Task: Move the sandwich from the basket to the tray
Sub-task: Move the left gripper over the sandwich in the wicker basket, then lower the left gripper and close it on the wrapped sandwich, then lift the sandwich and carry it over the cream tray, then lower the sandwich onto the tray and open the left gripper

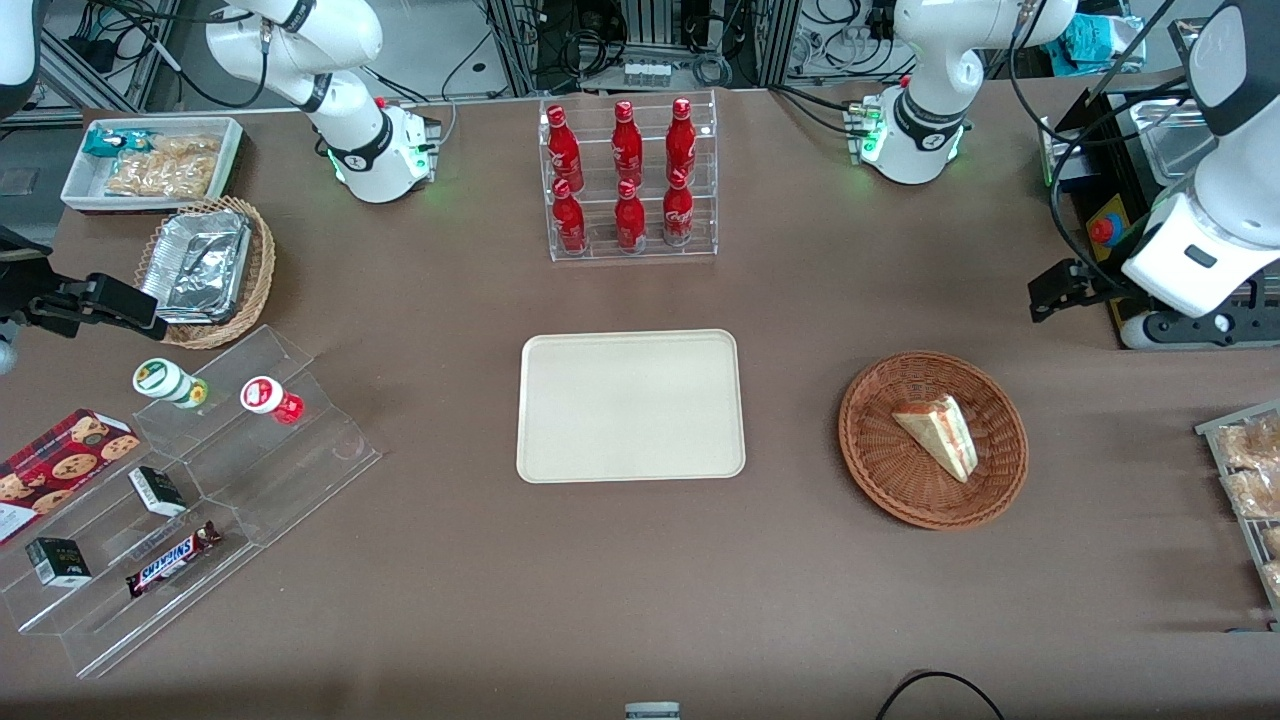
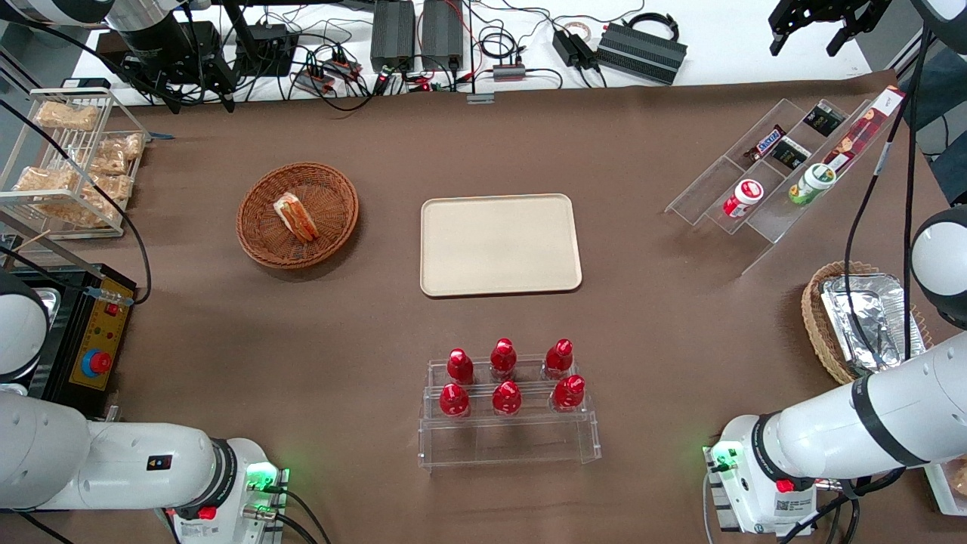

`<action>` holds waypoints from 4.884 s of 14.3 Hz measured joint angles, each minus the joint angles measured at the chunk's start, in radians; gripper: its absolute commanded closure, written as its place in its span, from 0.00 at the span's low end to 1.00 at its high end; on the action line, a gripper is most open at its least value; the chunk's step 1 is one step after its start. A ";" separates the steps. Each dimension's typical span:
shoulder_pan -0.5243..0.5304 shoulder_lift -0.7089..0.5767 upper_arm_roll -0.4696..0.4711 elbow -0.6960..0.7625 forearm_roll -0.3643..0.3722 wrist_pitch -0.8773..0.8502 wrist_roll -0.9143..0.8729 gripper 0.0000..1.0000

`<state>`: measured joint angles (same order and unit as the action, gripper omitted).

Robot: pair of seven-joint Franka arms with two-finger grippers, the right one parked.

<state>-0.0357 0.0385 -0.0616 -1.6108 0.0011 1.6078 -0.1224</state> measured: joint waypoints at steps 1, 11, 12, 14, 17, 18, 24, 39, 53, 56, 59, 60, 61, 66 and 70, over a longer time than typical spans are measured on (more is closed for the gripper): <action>-0.001 0.008 0.000 0.009 -0.001 -0.004 -0.010 0.00; -0.001 0.123 -0.003 -0.214 -0.002 0.234 -0.046 0.00; -0.002 0.127 -0.003 -0.265 -0.002 0.313 -0.051 0.00; -0.002 0.130 -0.004 -0.364 -0.002 0.452 -0.105 0.00; -0.003 0.130 -0.006 -0.463 -0.002 0.614 -0.304 0.00; -0.006 0.131 -0.007 -0.487 -0.003 0.655 -0.385 0.00; -0.037 0.201 -0.011 -0.533 -0.004 0.807 -0.864 0.00; -0.095 0.256 -0.012 -0.355 0.038 0.540 -0.748 0.92; -0.583 0.533 -0.028 0.024 0.011 0.483 -0.771 0.95; -0.660 0.607 -0.028 0.085 0.005 0.530 -0.842 0.95; -0.721 0.661 -0.028 0.102 0.005 0.610 -0.899 0.95; -0.737 0.676 -0.028 0.106 0.005 0.624 -0.911 0.94; -0.748 0.689 -0.028 0.113 0.005 0.633 -0.919 0.93; -0.753 0.710 -0.018 0.148 0.005 0.634 -0.922 0.00; -0.752 0.682 -0.009 0.176 0.008 0.594 -0.922 0.00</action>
<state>-0.7875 0.7204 -0.0708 -1.4343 0.0088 2.2022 -1.0443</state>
